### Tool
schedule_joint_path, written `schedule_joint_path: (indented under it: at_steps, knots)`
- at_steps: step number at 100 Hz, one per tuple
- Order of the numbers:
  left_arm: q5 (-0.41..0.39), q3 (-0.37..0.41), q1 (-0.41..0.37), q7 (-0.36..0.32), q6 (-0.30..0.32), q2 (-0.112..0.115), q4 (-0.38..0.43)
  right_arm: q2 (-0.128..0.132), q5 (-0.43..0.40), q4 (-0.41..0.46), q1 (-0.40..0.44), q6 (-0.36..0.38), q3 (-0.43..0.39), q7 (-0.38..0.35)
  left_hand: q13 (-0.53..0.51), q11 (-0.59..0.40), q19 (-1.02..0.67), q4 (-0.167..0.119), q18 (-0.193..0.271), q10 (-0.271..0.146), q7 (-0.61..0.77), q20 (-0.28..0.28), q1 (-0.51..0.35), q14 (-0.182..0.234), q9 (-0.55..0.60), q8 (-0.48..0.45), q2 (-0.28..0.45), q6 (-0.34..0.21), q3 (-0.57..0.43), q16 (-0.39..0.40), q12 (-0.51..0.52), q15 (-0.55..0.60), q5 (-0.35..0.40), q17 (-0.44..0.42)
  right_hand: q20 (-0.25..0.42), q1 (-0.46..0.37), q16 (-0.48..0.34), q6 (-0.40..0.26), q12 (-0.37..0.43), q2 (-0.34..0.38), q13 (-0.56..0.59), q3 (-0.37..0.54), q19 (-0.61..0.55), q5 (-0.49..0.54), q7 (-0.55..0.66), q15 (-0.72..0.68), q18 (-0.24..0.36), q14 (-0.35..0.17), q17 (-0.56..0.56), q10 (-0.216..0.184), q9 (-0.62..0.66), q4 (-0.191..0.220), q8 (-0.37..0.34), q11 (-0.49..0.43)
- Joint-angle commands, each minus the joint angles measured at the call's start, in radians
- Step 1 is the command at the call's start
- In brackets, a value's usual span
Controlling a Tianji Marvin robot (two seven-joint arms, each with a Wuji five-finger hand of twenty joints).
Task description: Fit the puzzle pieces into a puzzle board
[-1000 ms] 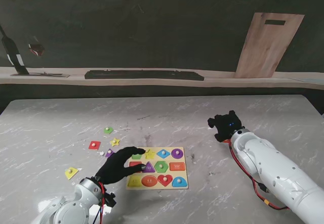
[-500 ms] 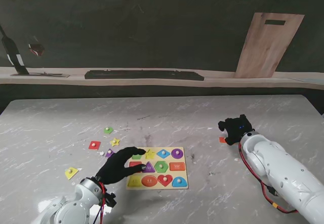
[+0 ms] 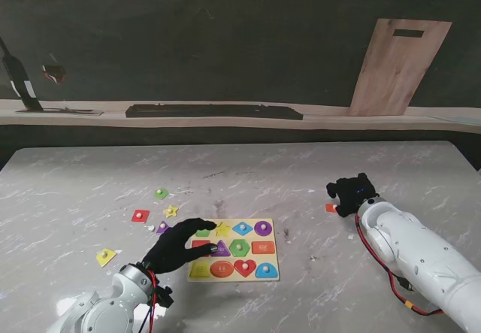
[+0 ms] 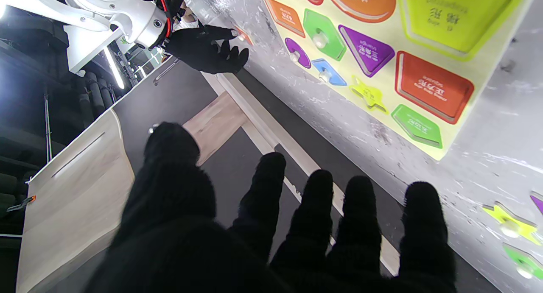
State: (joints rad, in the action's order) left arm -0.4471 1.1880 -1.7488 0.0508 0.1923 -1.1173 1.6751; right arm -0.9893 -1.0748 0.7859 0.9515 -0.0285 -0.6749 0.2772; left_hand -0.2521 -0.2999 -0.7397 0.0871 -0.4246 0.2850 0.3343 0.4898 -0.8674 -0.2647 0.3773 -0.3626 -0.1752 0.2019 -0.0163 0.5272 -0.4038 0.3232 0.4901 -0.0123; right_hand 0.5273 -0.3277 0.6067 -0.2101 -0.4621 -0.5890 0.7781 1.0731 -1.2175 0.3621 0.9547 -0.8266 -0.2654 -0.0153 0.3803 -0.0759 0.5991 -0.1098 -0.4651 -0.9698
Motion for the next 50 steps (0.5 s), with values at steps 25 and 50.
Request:
schedule_joint_path:
  at_steps: [25,50]
  knots:
    - [0.001,-0.007,0.001,-0.001,-0.014,-0.002,0.002,-0.012,0.027,-0.032,-0.012,0.010,0.031,0.021,0.033,0.005,0.001,-0.039,0.070,-0.016,0.007,0.003,-0.012,0.043,0.006,0.018,0.037,-0.028,0.035,-0.007,0.016,-0.015,0.014,-0.013,0.020,-0.015,0.007,-0.041,-0.001,0.038,0.033,0.015,0.006,0.054,0.046,-0.025,0.009,-0.013,0.014,-0.036,0.055,0.002,0.002,0.000]
    - [0.002,-0.008,0.001,-0.001,-0.019,-0.003,0.003,-0.017,0.045,-0.050,-0.023,0.016,0.056,0.041,0.033,0.004,-0.001,-0.039,0.071,-0.016,0.006,0.002,-0.015,0.042,0.007,0.018,0.039,-0.028,0.036,-0.006,0.016,-0.014,0.015,-0.014,0.021,-0.055,0.013,-0.080,-0.004,0.008,0.056,0.007,0.006,0.078,0.135,-0.036,0.009,-0.016,0.026,-0.044,0.095,-0.094,0.133,-0.003]
